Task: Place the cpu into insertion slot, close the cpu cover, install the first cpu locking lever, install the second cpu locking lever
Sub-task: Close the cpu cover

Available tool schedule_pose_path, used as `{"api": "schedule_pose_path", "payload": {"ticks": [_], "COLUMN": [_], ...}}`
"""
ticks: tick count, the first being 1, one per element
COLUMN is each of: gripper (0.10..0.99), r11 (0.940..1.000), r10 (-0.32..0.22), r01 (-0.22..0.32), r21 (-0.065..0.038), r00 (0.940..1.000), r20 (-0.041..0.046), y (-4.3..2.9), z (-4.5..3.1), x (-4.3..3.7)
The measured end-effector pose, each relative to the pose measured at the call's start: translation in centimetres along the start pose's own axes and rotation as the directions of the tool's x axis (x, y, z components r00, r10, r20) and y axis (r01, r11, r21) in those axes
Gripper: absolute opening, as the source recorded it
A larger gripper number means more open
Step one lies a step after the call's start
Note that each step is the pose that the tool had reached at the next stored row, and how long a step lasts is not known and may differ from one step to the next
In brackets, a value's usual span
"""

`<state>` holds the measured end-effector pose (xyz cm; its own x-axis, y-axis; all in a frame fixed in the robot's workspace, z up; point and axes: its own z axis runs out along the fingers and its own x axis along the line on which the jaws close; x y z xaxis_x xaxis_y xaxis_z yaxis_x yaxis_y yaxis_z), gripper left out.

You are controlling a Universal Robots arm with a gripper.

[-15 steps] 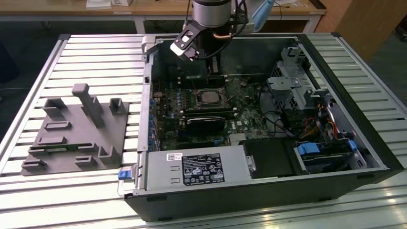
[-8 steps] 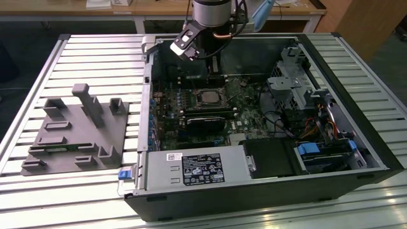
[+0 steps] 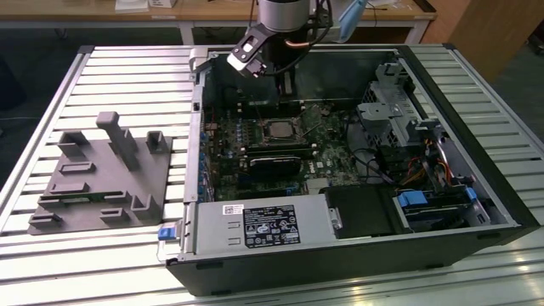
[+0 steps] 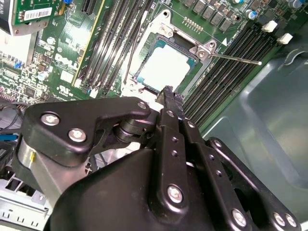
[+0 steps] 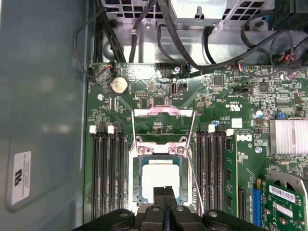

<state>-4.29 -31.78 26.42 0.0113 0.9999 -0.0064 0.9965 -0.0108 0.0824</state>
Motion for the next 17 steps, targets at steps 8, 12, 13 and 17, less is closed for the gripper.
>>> {"api": "schedule_pose_path", "payload": {"ticks": [8, 12, 13, 17], "gripper": [0.106, 0.106, 0.106, 0.106], "r11": [1.0, 1.0, 1.0, 1.0], "r10": [0.0, 0.0, 0.0, 0.0], "r01": [0.0, 0.0, 0.0, 0.0], "r21": [0.0, 0.0, 0.0, 0.0], "r00": [1.0, 1.0, 1.0, 1.0], "r20": [0.0001, 0.0, 0.0, 0.0], "y": [0.14, 0.7, 0.77, 1.19], "z": [-0.06, -0.01, 0.0, 0.04], "x": [0.0, 0.01, 0.01, 0.01]}}
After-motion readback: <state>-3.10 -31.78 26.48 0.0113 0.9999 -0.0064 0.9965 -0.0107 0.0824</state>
